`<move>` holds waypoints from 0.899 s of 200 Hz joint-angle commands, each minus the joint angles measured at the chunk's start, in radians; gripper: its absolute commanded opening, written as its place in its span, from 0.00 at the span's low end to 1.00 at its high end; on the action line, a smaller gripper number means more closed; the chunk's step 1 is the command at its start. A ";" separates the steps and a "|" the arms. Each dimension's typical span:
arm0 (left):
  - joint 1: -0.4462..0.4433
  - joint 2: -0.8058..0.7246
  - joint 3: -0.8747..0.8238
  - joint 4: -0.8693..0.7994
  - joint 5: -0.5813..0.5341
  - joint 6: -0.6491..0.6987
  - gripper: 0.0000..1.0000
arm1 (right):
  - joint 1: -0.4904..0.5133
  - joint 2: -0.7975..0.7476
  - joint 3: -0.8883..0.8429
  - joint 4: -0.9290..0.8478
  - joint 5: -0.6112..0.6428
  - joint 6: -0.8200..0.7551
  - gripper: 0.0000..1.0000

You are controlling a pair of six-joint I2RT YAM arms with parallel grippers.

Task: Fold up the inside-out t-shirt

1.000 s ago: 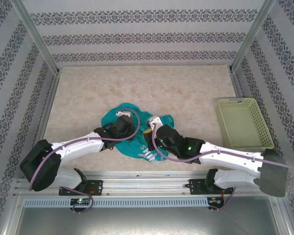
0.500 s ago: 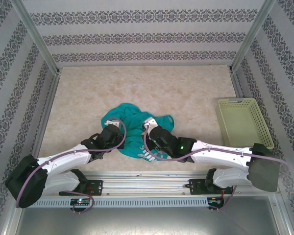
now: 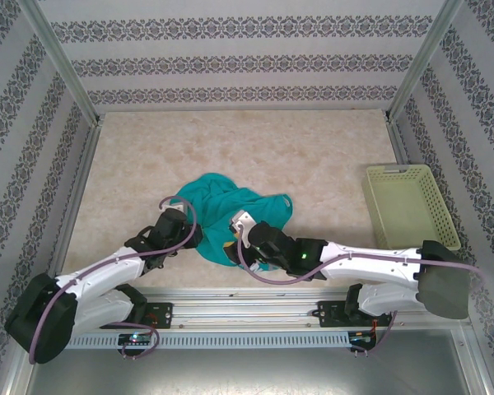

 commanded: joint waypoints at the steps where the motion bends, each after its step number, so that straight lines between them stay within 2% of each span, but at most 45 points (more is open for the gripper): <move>1: 0.043 -0.039 0.023 -0.143 -0.073 -0.032 0.42 | -0.008 -0.046 -0.010 -0.033 0.091 0.018 0.46; 18: 0.048 -0.056 0.051 -0.192 -0.074 -0.029 0.43 | -0.039 -0.047 0.001 -0.102 0.169 0.059 0.52; 35: 0.036 -0.048 0.101 -0.225 -0.029 -0.014 0.45 | -0.116 -0.029 0.008 -0.193 0.210 0.147 0.58; 50: -0.013 -0.025 0.151 -0.246 -0.018 -0.015 0.49 | -0.194 -0.003 0.008 -0.247 0.199 0.211 0.60; 83: -0.183 0.078 0.247 -0.228 -0.053 -0.038 0.59 | -0.333 0.076 0.027 -0.310 0.142 0.329 0.69; 104: -0.222 0.171 0.283 -0.211 -0.068 -0.060 0.59 | -0.424 0.142 0.040 -0.297 0.066 0.372 0.71; 131: -0.224 0.260 0.299 -0.207 -0.067 -0.076 0.49 | -0.514 0.238 0.061 -0.196 -0.064 0.377 0.72; 157: -0.223 0.293 0.286 -0.175 -0.055 -0.069 0.32 | -0.582 0.368 0.136 -0.166 -0.126 0.355 0.68; 168: -0.222 0.303 0.287 -0.175 -0.056 -0.062 0.25 | -0.602 0.416 0.172 -0.162 -0.152 0.338 0.58; 180: -0.219 0.310 0.294 -0.182 -0.058 -0.053 0.15 | -0.611 0.439 0.194 -0.154 -0.173 0.325 0.41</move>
